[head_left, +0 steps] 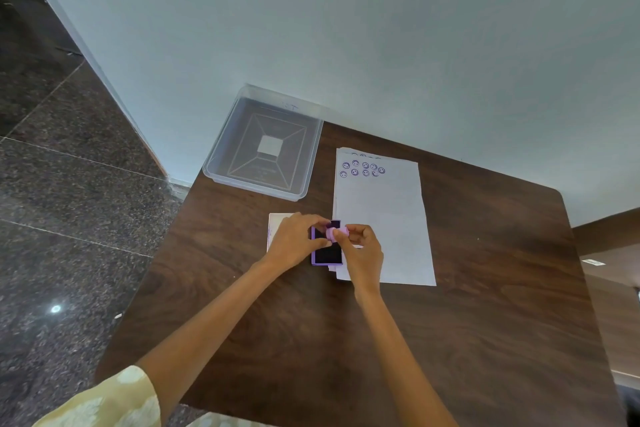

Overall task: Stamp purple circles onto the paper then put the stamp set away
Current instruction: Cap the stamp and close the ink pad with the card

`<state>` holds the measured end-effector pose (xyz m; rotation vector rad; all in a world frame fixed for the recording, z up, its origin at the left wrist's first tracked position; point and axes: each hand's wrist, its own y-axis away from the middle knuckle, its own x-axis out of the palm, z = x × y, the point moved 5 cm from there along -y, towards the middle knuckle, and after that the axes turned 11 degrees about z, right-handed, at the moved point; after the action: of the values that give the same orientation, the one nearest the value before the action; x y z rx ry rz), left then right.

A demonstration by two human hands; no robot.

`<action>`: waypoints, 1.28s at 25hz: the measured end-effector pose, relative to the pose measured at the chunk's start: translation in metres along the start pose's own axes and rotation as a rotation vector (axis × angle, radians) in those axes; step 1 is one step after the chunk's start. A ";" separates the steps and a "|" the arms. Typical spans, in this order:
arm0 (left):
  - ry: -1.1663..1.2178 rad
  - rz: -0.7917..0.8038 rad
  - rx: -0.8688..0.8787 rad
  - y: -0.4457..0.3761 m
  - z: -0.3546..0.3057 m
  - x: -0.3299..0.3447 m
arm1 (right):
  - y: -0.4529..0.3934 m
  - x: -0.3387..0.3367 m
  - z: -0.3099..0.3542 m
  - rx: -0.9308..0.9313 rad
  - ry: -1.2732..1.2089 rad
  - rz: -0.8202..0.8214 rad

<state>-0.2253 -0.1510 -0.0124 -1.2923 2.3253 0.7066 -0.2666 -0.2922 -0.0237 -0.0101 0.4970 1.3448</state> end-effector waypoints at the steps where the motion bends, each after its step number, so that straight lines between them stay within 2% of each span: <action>1: -0.130 0.010 -0.009 -0.002 0.004 -0.005 | 0.000 -0.009 -0.002 -0.015 0.052 -0.005; 4: -0.551 0.129 -0.062 0.001 0.031 -0.022 | 0.004 -0.047 -0.015 -0.072 0.287 -0.117; 6: -0.717 0.252 -0.073 0.006 0.049 -0.025 | 0.005 -0.068 -0.028 -0.063 0.412 -0.165; 10: -0.796 0.411 -0.128 0.001 0.061 -0.010 | 0.000 -0.071 -0.043 -0.043 0.563 -0.098; 14: -0.832 0.356 -0.136 -0.002 0.052 -0.012 | 0.005 -0.071 -0.038 -0.044 0.517 -0.128; 16: -0.710 0.318 -0.103 0.002 0.044 -0.012 | 0.009 -0.069 -0.026 -0.138 0.395 -0.136; 17: -0.557 0.302 -0.078 0.005 0.040 -0.012 | 0.011 -0.064 -0.018 -0.190 0.335 -0.076; 20: 0.191 0.344 -0.010 0.014 0.022 -0.006 | 0.014 -0.029 0.004 -0.196 0.218 0.366; 21: 0.371 0.368 0.008 0.016 0.015 -0.003 | 0.017 -0.015 0.010 -0.170 0.198 0.519; 23: 0.542 0.401 0.010 0.020 0.006 0.007 | 0.018 0.001 0.019 -0.154 0.169 0.713; 26: 0.645 0.407 -0.022 0.021 0.004 0.016 | 0.011 0.004 0.021 -0.121 0.144 0.772; 28: 0.624 0.417 -0.043 0.023 0.007 0.017 | 0.007 0.002 0.021 -0.125 0.229 0.791; 30: 0.525 0.380 -0.070 0.023 0.018 0.015 | -0.002 0.000 0.021 -0.201 0.533 0.757; 32: 0.273 0.320 -0.087 0.021 0.031 0.012 | -0.013 -0.001 0.019 -0.301 0.881 0.727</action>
<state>-0.2465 -0.1313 -0.0390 -1.1218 2.7926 0.7773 -0.2481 -0.2910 -0.0098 -0.7591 1.0949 2.1046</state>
